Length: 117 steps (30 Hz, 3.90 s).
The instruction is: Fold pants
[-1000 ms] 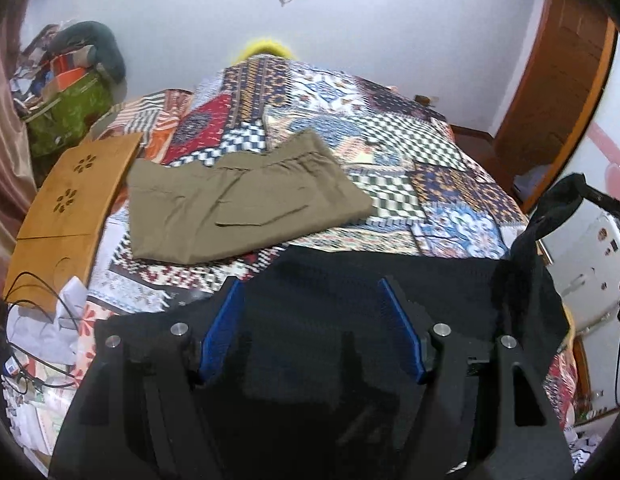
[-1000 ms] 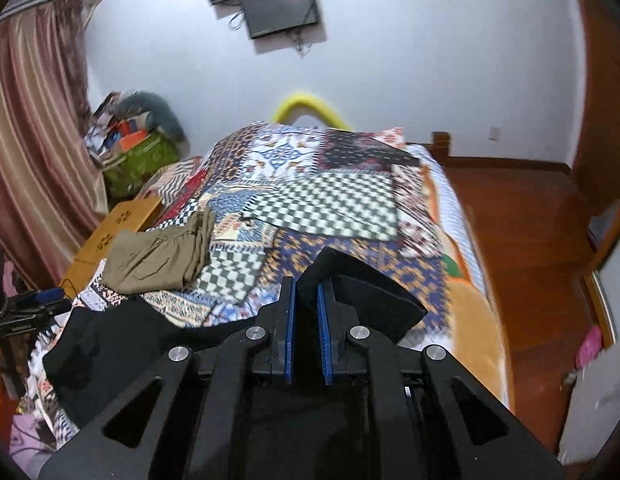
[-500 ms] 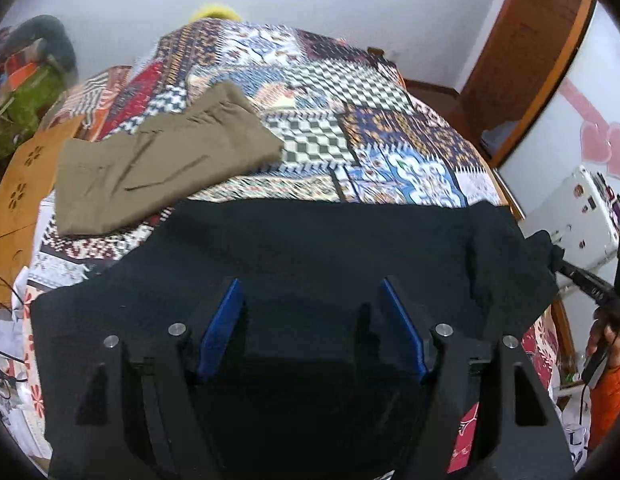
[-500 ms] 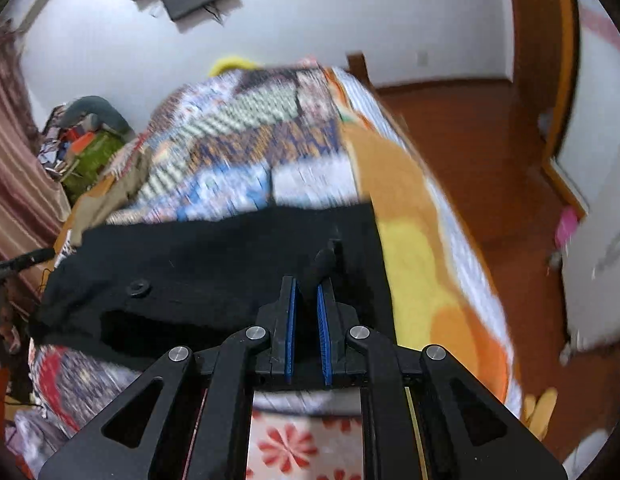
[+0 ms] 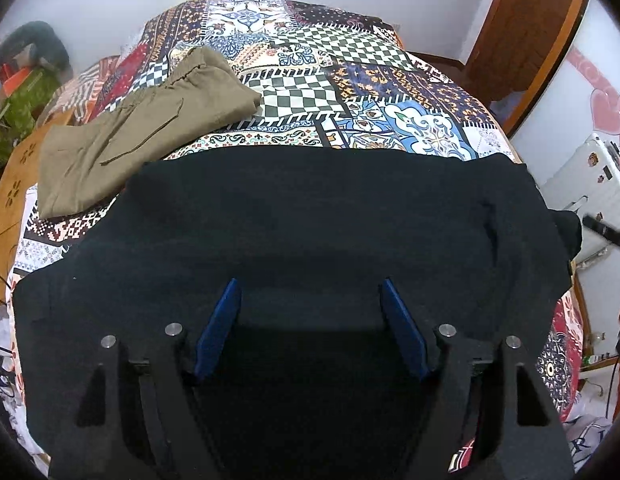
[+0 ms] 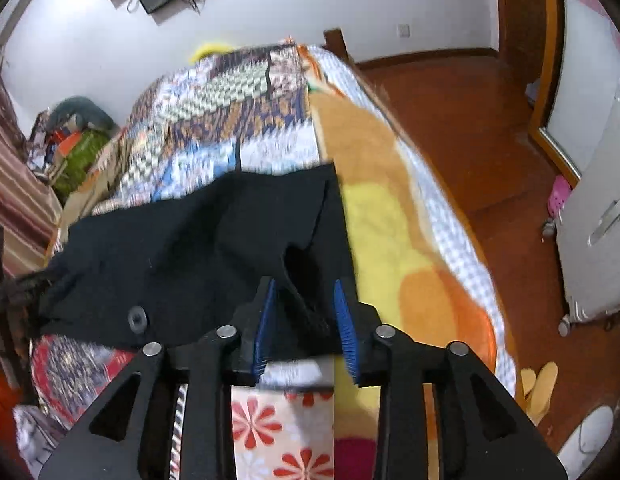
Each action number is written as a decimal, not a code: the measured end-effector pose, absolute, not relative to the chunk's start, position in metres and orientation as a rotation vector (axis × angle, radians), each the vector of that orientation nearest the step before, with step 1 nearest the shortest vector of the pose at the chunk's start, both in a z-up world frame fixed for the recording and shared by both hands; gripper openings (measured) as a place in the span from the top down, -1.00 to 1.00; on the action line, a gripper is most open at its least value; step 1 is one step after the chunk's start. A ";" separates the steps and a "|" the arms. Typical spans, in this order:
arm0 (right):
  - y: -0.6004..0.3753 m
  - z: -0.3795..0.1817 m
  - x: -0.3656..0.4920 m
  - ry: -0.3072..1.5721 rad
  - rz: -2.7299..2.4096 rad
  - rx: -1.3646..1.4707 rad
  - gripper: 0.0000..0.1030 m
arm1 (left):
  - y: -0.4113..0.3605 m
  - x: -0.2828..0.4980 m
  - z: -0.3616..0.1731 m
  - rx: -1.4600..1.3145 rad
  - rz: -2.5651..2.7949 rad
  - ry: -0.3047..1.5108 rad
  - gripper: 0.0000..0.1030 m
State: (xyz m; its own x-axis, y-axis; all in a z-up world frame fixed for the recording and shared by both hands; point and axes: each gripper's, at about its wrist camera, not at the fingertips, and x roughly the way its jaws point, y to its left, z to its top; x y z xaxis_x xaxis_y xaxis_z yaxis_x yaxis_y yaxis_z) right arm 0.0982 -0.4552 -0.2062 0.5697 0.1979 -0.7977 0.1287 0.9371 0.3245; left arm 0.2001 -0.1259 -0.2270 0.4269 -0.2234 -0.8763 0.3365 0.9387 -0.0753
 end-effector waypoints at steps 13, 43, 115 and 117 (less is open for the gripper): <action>-0.459 -0.245 0.175 1.043 0.080 0.324 0.45 | -0.127 0.203 -0.231 0.114 -0.332 1.067 -0.67; -0.476 -0.237 0.179 0.993 -0.008 0.266 0.76 | -0.131 0.207 -0.222 0.090 -0.324 1.083 -0.95; -0.133 -0.163 0.263 0.940 0.623 -0.135 -0.04 | 0.169 0.235 -0.244 -0.189 0.000 1.078 -0.35; -0.110 -0.172 0.272 0.963 0.673 -0.173 -0.04 | 0.167 0.241 -0.252 -0.177 -0.016 1.100 -0.35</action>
State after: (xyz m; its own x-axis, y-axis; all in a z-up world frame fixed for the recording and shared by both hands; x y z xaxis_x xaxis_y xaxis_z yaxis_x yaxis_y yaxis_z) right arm 0.2716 -0.1097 -0.1723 0.3875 0.4516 -0.8037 -0.5995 0.7857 0.1524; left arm 0.2410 0.1669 -0.2525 0.4552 -0.1009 -0.8847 -0.0749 0.9857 -0.1509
